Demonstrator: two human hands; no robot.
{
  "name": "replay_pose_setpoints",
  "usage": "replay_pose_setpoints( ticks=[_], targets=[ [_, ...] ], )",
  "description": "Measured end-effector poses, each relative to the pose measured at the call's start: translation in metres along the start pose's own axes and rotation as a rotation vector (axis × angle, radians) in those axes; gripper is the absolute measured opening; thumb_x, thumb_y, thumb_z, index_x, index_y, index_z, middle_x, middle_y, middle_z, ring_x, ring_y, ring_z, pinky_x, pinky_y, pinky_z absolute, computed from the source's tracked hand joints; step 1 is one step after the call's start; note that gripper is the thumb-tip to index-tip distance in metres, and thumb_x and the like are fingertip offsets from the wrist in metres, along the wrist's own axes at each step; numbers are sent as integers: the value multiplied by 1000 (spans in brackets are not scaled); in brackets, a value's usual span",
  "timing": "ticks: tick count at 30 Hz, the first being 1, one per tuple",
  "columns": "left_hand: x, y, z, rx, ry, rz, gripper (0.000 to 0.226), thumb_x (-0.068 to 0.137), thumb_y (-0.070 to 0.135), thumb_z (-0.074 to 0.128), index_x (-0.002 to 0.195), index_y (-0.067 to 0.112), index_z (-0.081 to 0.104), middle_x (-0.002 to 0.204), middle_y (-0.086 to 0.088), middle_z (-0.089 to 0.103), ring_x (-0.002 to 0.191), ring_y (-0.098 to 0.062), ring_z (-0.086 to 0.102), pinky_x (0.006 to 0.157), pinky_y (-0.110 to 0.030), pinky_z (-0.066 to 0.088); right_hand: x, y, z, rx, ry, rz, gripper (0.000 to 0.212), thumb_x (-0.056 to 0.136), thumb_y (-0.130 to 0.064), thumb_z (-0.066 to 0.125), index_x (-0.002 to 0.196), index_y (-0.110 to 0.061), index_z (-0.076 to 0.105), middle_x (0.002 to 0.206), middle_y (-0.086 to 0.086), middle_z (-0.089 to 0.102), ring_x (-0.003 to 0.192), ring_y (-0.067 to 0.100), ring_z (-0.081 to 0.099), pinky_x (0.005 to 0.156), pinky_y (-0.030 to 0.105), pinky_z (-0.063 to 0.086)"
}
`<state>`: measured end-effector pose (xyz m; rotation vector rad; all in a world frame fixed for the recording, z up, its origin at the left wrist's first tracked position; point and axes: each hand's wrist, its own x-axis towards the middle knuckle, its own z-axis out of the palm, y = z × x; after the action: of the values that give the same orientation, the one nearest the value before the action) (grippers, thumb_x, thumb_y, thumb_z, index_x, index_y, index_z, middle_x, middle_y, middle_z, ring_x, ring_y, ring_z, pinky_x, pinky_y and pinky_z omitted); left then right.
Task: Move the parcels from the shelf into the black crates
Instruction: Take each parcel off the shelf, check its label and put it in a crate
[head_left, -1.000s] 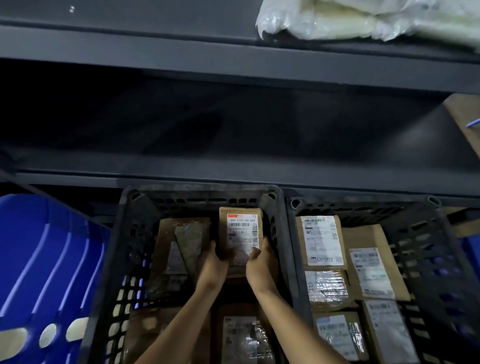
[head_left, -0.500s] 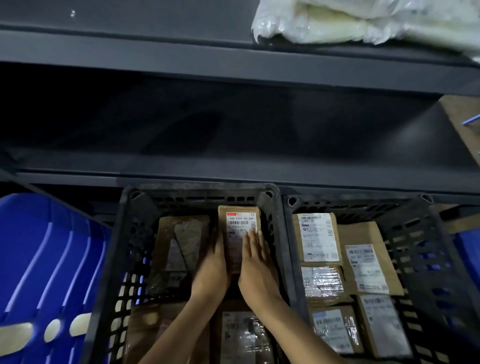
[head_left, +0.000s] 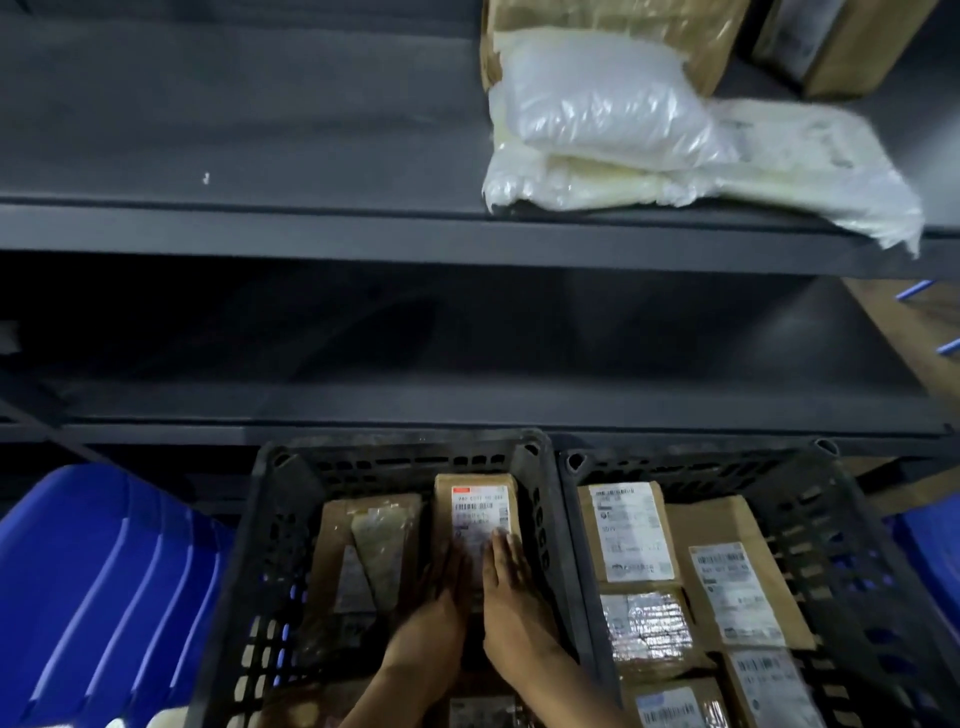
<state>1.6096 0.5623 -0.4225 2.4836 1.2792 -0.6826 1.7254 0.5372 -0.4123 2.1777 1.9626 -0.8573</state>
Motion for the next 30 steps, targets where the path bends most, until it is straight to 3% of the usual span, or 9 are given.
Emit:
replay_pose_setpoints(
  ticks=[2,5,12,17,19,23,27,30],
  targets=[
    [-4,0,-12,4,-6,3,66,98,17,28,148,0,-11,157,-20,-14,145,-32,-17,116,-45,-11,-2,0,-6,32,7,2,81,83,17,29,150,-7,-9,156,8,-25,143,25,-23,115,32,-11],
    [-15,0,-31,-41,21,-12,65,99,19,29,150,5,-10,158,-11,-19,145,-26,-19,119,-42,-2,-12,-5,-16,18,26,-19,79,85,14,28,150,-8,-10,156,7,-24,143,24,-23,116,33,-9],
    [-57,-6,-87,-19,284,-15,68,99,27,26,148,6,-16,157,-10,-22,144,-25,-22,119,-37,-12,-56,-11,-65,23,253,-87,84,86,3,44,152,-15,-4,160,2,-14,147,19,-10,118,28,10],
    [-90,-7,-152,22,520,16,68,101,43,21,148,8,-13,159,-6,-14,146,-21,-16,115,-34,-16,-89,-11,-132,-60,459,-126,73,96,-19,44,152,-13,-3,160,5,-10,147,20,-8,119,31,5],
    [-101,-4,-184,39,622,41,68,101,44,20,148,7,-13,160,-6,-12,147,-20,-14,115,-34,-16,-100,-12,-165,-77,545,-162,71,96,-20,46,152,-12,4,161,7,2,148,20,1,118,31,4],
    [-115,4,-255,39,839,97,66,102,40,25,150,6,-6,160,-8,-4,148,-21,-7,117,-32,-13,-118,-12,-239,-120,770,-222,60,97,-22,47,150,-9,22,155,8,26,143,22,23,116,30,19],
    [-118,14,-318,76,985,120,64,101,33,33,151,3,5,160,-11,6,148,-22,3,120,-33,-4,-122,-9,-305,-176,926,-273,58,94,-19,53,146,-3,32,151,14,34,140,26,31,113,34,31],
    [-107,19,-354,104,1012,110,63,100,30,34,151,3,7,160,-12,9,148,-23,6,120,-34,-2,-115,-4,-346,-216,942,-282,60,93,-18,54,145,-1,31,151,16,32,141,29,28,114,35,26]
  ],
)
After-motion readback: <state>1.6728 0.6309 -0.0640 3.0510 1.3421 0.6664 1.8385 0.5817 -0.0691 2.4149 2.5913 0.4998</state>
